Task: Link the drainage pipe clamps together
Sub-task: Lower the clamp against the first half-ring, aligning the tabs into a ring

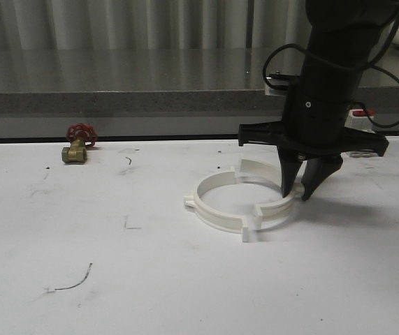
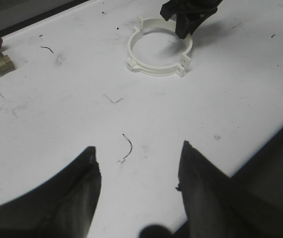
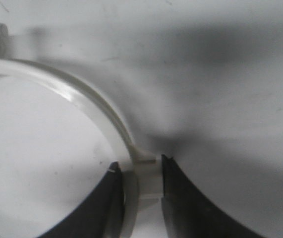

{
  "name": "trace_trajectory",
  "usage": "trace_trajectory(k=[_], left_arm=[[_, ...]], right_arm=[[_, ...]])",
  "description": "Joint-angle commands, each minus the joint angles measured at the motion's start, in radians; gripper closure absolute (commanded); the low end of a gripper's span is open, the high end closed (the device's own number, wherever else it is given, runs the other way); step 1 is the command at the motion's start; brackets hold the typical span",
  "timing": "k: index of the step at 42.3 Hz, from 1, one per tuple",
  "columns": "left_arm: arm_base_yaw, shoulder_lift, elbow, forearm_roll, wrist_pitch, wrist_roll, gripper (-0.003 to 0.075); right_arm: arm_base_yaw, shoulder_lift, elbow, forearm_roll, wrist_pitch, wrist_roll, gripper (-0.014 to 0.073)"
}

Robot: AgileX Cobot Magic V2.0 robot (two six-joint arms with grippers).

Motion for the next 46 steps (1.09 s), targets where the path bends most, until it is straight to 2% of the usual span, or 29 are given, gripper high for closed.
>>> trace_trajectory(k=[1, 46], left_arm=[[-0.009, 0.004, -0.028, -0.013, -0.070, 0.000, 0.0365], [-0.009, 0.004, -0.028, -0.013, -0.070, 0.000, 0.0365]], right_arm=[[0.003, -0.036, -0.026, -0.012, -0.012, 0.002, 0.0428], [0.015, -0.024, -0.026, 0.034, -0.035, 0.003, 0.0428]])
